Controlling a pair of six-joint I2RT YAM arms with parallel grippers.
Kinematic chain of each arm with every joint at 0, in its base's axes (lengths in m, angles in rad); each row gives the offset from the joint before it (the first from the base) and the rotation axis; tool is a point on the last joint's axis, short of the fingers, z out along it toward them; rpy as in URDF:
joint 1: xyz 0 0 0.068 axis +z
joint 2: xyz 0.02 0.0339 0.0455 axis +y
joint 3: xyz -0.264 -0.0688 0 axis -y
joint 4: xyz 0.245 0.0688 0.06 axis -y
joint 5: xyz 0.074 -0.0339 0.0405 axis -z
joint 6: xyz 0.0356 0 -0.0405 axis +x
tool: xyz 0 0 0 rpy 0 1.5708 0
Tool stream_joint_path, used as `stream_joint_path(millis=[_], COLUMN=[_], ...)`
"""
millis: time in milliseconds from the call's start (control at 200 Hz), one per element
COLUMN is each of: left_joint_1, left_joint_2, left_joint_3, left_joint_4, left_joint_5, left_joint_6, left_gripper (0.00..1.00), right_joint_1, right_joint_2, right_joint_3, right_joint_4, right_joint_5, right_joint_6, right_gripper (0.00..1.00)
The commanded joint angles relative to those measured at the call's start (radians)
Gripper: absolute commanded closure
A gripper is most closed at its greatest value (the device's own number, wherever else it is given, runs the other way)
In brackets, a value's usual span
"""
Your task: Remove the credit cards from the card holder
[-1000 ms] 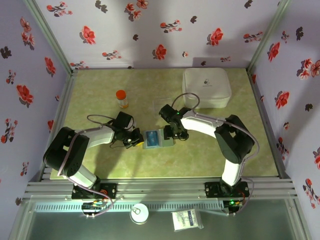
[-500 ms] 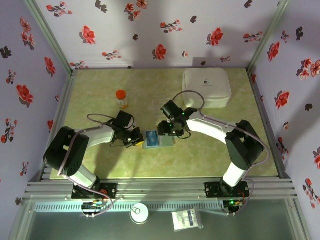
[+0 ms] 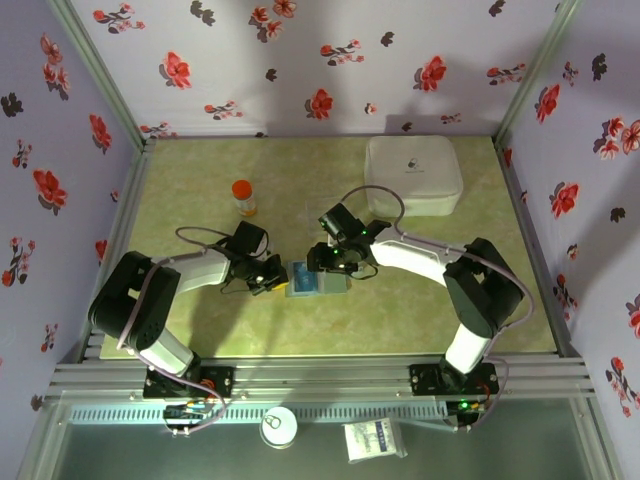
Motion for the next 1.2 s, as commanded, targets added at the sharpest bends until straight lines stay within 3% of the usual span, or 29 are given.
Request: stream_joint_path(millis=[0,275,525,975,1195], left_joint_1=[-0.005,-0.01,-0.046,-0.053,-0.052], left_joint_2=[-0.004,-0.096,-0.023,0.035,0.049], left_joint_3=[0.023,0.054,0.121,0.116,0.115], left_joint_4=[-0.014,-0.082,-0.107,-0.123,-0.123], left_joint_5=[-0.027,-0.053,-0.04,-0.076,-0.074], left_joint_6=[0.019,0.017,0.046,0.056,0.059], left_gripper=[0.95,0.88,0.77,0.75,0.75], right_joint_1=[0.007,0.006,0.007,0.007,0.007], right_joint_2=[0.019,0.042,0.058,0.079,0.091], right_joint_3=[-0.021,-0.031,-0.025,-0.018,-0.016], right_joint_4=[0.027,0.057,0.068,0.071,0.116], right_joint_5=[-0.02,-0.041,-0.047,-0.047,-0.081], right_joint_6=[0.024,0.036,0.047,0.053,0.063], right_gripper=[0.48,0.53,0.54,0.55,0.63])
